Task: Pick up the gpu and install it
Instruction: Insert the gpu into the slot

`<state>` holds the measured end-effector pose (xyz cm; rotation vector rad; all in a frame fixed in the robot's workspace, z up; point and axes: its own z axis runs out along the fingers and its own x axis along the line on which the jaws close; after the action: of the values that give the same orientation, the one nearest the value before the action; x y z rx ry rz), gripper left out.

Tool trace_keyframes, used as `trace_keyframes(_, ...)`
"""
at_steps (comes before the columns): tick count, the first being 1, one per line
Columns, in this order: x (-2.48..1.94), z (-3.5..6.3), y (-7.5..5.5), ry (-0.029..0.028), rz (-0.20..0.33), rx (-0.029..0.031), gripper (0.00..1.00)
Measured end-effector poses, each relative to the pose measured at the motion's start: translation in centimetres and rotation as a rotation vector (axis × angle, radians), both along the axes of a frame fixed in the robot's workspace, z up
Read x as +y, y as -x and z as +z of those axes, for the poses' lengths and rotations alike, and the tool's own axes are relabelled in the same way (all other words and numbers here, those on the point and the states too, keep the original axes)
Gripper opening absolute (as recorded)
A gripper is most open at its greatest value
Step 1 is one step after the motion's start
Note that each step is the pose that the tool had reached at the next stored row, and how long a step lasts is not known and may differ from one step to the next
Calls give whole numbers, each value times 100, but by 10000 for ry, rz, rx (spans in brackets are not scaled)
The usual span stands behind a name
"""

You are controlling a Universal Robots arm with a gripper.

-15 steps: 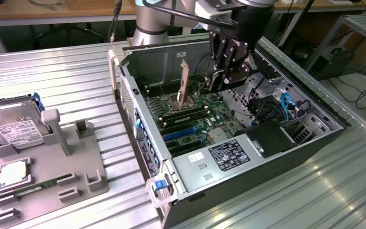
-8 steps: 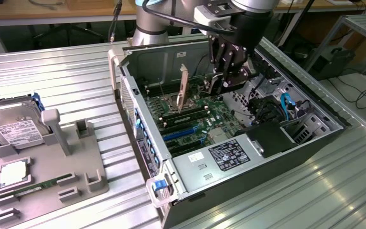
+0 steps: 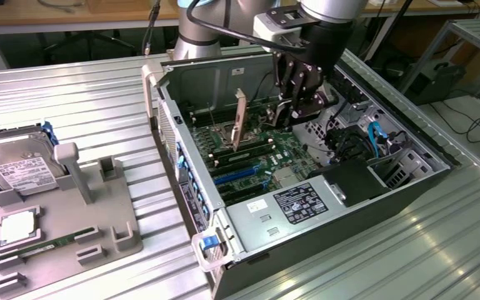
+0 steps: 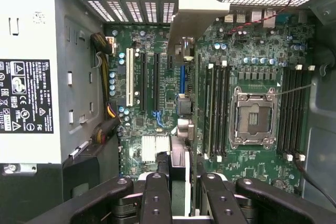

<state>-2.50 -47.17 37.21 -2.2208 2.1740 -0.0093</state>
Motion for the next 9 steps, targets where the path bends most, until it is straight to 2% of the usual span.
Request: trace_keyframes(9, -21, -58, 11, 0, 20, -4, 27)
